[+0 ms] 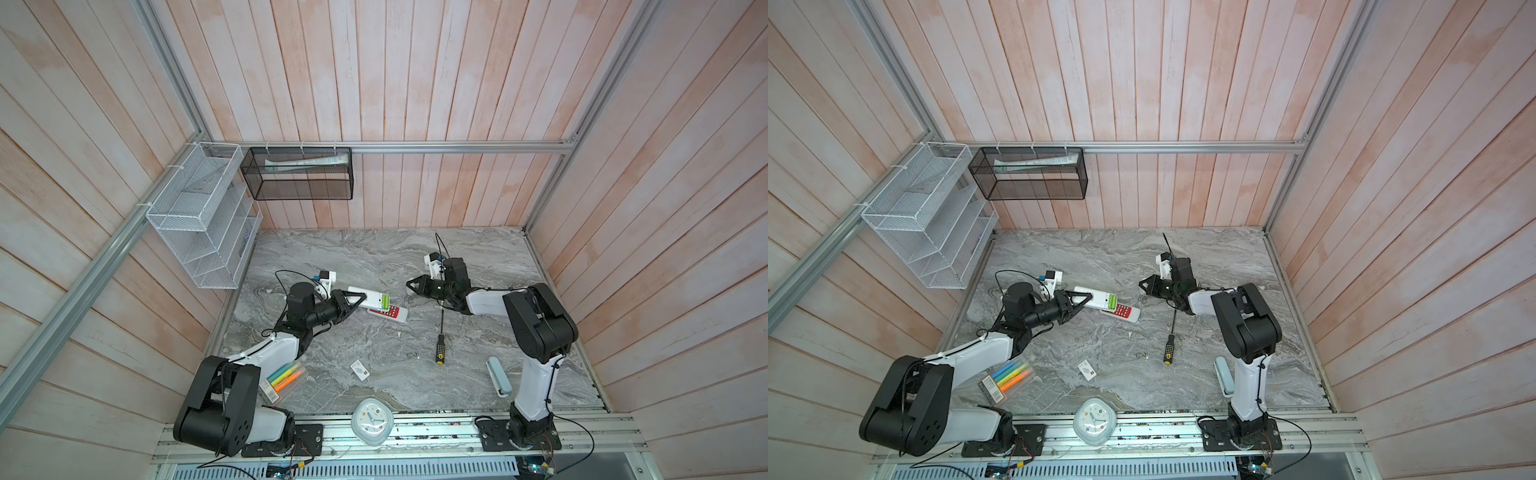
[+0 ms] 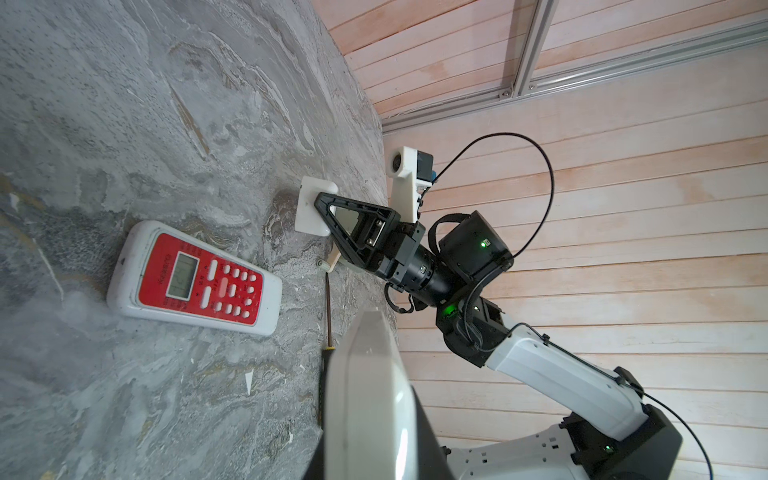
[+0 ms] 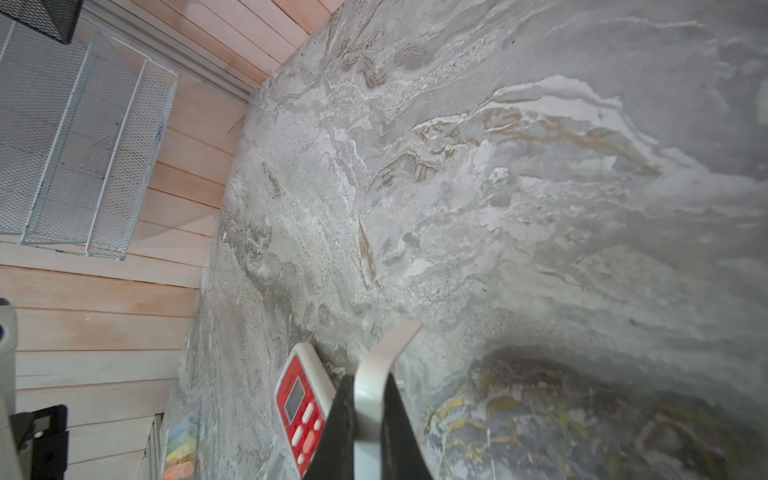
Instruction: Unload the batteries from the remote control
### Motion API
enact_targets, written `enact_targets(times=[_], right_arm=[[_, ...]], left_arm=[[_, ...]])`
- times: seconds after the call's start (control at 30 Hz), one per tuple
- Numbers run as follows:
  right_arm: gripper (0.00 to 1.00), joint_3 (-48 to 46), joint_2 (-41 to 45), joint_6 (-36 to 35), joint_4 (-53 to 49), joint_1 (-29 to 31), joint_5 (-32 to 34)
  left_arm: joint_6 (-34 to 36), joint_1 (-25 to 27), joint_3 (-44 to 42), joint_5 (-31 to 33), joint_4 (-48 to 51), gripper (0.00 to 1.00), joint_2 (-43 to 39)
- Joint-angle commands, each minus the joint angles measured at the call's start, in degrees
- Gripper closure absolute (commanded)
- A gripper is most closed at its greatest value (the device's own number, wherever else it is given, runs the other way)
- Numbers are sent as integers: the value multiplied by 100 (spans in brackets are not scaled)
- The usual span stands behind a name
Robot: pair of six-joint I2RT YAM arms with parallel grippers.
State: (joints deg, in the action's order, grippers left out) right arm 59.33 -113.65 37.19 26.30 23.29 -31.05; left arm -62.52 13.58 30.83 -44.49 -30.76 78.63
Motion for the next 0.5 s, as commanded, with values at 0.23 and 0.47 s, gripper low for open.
enact_targets(times=[0.23, 0.47], right_arm=[[95, 607, -687, -379, -579, 141, 291], [86, 629, -774, -448, -706, 137, 382]], left_arm=[[137, -76, -104, -25, -65, 100, -43], [117, -84, -130, -42, -90, 100, -50]])
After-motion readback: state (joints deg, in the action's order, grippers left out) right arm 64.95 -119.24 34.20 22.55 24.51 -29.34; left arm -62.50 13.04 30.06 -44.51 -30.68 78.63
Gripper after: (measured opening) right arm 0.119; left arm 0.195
